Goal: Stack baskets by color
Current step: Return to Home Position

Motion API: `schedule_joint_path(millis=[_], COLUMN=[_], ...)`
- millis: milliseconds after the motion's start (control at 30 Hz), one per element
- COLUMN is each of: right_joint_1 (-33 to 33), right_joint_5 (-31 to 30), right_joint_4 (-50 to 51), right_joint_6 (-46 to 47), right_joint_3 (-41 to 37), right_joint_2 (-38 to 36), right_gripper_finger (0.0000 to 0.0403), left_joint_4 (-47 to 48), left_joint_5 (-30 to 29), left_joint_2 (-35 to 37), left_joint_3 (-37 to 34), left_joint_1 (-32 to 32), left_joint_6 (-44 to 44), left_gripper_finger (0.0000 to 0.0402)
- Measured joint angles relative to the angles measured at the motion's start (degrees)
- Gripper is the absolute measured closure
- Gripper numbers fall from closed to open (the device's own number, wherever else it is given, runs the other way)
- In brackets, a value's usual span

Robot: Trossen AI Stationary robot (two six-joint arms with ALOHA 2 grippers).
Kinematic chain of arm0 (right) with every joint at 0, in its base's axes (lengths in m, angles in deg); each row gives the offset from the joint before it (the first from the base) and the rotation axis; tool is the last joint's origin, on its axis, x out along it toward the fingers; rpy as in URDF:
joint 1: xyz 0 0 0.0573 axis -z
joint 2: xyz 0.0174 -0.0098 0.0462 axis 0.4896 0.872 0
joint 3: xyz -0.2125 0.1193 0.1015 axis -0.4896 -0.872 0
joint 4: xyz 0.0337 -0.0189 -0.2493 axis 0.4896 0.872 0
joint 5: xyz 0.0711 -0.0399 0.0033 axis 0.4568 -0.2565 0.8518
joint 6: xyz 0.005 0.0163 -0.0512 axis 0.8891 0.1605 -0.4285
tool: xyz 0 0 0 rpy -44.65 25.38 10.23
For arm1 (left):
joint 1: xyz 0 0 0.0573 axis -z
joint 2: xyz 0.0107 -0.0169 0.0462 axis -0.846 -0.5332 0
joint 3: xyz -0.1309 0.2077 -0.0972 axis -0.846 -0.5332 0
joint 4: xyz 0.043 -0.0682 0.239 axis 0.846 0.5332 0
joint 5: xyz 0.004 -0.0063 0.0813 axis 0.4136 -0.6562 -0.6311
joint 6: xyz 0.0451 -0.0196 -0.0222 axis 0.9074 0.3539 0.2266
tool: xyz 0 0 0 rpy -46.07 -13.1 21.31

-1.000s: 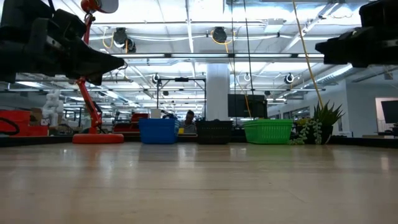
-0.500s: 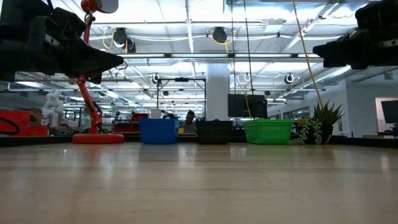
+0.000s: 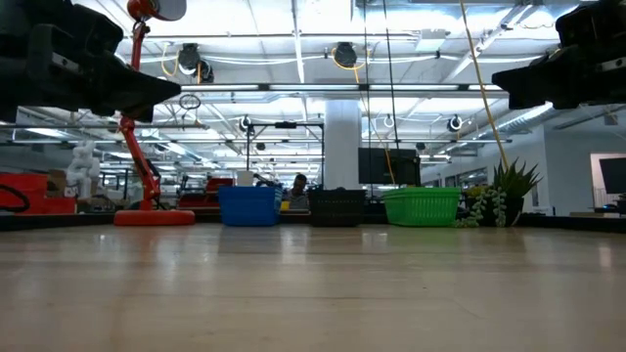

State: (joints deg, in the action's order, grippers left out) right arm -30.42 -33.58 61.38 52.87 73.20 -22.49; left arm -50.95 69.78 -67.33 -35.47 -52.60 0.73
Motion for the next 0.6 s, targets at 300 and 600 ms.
schedule_joint_path(millis=[300, 600], right_joint_1=[0.00, 0.00], right_joint_5=[0.02, 0.02], right_joint_4=[0.02, 0.04], right_joint_6=[-0.07, -0.09], right_joint_3=[0.00, 0.00], right_joint_2=[0.00, 0.00], right_gripper_finger=[0.0403, 0.0403], left_joint_4=[11.44, 24.66], left_joint_5=[8.71, 10.82], left_joint_2=[10.92, 20.25], left_joint_3=[0.00, 0.00], left_joint_1=[-6.52, -9.01], left_joint_6=[1.47, -0.19], left_gripper_finger=[0.0397, 0.0399])
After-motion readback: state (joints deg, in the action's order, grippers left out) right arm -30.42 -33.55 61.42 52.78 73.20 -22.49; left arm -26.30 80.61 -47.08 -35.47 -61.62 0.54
